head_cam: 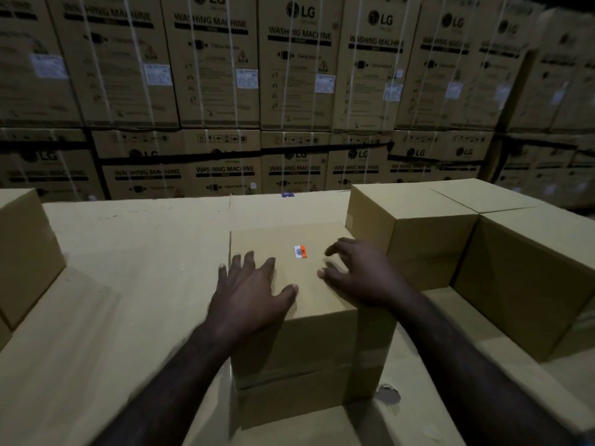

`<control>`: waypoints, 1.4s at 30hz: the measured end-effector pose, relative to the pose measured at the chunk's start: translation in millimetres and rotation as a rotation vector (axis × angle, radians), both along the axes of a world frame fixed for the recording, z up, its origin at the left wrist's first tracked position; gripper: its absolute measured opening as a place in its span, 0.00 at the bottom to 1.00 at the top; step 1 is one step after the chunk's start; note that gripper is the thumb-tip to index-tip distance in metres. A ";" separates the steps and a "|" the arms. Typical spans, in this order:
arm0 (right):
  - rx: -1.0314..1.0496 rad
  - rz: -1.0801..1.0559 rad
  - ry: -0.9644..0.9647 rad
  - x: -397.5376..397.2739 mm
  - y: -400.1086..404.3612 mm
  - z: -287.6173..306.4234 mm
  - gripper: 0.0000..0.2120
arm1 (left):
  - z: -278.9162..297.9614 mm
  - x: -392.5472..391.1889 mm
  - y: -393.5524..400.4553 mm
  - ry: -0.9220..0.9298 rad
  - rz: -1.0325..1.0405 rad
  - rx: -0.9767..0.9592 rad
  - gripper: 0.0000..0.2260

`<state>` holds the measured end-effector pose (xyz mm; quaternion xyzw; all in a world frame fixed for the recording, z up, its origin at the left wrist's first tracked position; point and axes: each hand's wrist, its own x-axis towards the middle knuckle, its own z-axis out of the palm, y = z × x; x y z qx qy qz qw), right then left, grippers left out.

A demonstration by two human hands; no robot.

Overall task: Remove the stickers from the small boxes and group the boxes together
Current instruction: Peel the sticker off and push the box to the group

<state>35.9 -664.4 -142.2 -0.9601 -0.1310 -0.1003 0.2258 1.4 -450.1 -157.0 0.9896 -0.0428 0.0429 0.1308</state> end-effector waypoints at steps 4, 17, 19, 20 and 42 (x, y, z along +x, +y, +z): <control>0.029 0.079 0.083 21.9 17.1 9.3 0.19 | -7.3 11.2 -0.2 0.007 -0.066 0.041 0.33; -0.085 0.264 -0.061 53.6 23.6 9.7 0.11 | -12.1 7.7 -0.1 -0.010 -0.058 0.060 0.34; -0.107 0.311 -0.131 54.5 23.7 8.9 0.10 | -12.3 7.8 -0.5 -0.007 -0.052 0.060 0.34; -0.114 0.340 -0.170 54.8 23.9 8.2 0.10 | -12.9 7.9 -0.5 -0.008 -0.049 0.063 0.34; 0.345 0.472 0.243 64.3 4.8 2.5 0.15 | -5.9 4.4 -5.1 0.042 -0.019 0.067 0.50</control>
